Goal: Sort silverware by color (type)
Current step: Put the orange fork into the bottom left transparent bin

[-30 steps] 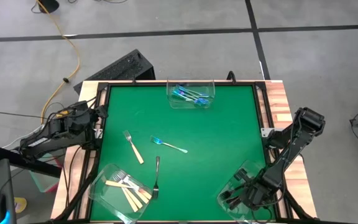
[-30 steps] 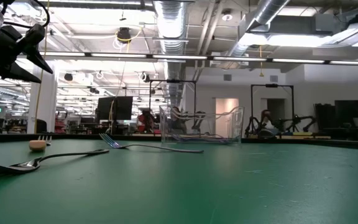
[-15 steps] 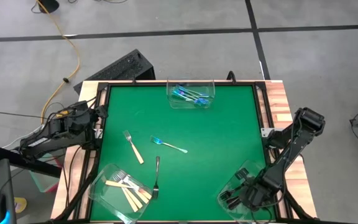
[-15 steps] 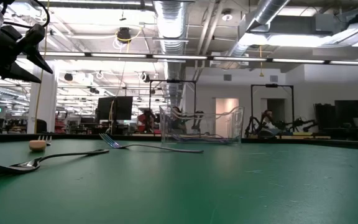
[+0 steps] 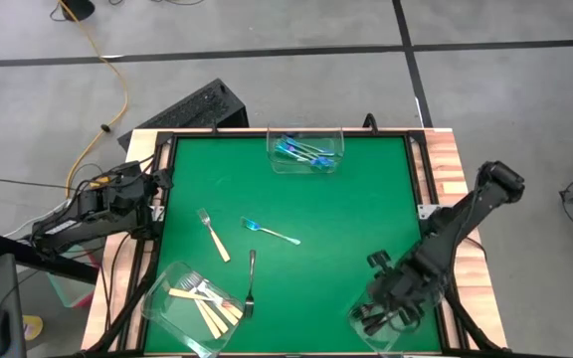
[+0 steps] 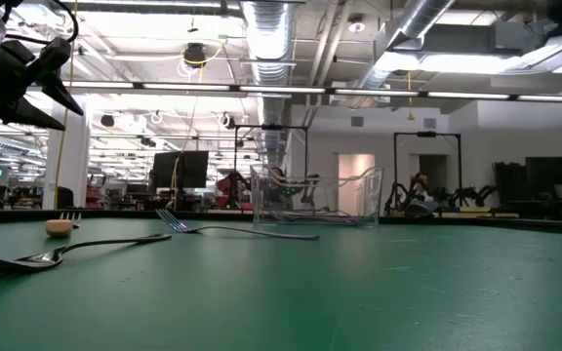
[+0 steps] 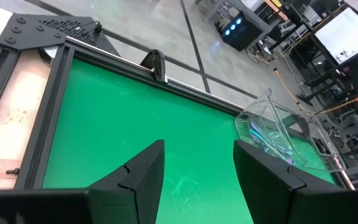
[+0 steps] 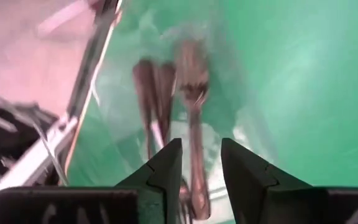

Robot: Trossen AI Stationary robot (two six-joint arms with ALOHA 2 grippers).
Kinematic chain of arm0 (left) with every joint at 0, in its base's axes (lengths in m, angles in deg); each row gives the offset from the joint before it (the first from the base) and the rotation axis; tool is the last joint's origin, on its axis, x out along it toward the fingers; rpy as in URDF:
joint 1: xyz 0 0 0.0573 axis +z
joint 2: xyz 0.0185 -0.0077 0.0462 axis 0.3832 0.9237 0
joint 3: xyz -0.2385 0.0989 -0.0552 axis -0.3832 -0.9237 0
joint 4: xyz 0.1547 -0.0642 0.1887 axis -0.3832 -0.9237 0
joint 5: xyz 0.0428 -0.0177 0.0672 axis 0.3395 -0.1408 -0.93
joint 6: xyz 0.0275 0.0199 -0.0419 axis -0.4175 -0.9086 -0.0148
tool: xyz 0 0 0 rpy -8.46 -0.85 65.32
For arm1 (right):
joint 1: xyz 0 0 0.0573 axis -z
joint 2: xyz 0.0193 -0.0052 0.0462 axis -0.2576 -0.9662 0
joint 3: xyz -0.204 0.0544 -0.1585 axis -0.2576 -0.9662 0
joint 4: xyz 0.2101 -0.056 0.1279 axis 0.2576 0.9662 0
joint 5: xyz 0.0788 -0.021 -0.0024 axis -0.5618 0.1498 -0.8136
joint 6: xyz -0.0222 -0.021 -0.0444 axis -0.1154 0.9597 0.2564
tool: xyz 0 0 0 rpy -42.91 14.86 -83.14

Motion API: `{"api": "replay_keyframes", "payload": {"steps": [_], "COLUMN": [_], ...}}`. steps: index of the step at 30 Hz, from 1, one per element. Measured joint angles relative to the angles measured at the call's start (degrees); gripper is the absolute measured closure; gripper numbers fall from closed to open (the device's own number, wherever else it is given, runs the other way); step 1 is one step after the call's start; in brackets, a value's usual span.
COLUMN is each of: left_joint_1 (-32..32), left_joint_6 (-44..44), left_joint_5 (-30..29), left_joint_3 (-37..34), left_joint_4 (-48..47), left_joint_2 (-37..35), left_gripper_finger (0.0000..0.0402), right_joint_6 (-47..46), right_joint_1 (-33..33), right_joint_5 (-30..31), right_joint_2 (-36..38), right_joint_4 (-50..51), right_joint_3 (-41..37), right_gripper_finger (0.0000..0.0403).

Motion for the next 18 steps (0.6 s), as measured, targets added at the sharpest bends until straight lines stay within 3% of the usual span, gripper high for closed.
{"api": "replay_keyframes", "payload": {"steps": [12,15,18], "left_joint_1": [0.02,0.0,0.0], "left_joint_6": [0.57,-2.4,-9.62], "left_joint_5": [1.9,5.41,12.85], "left_joint_3": [0.0,0.0,0.0], "left_joint_4": [0.07,1.9,7.52], "left_joint_2": [0.01,0.0,0.02], "left_gripper_finger": [0.0226,0.0226,0.0226], "right_joint_6": [4.63,5.05,5.06], "right_joint_1": [19.84,24.04,27.06], "right_joint_5": [4.88,4.88,4.86], "right_joint_2": [2.4,2.29,2.3], "right_joint_4": [-3.09,-6.61,-10.04], "right_joint_3": [4.3,4.31,4.31], "right_gripper_finger": [0.0275,0.0275,0.0275]}}
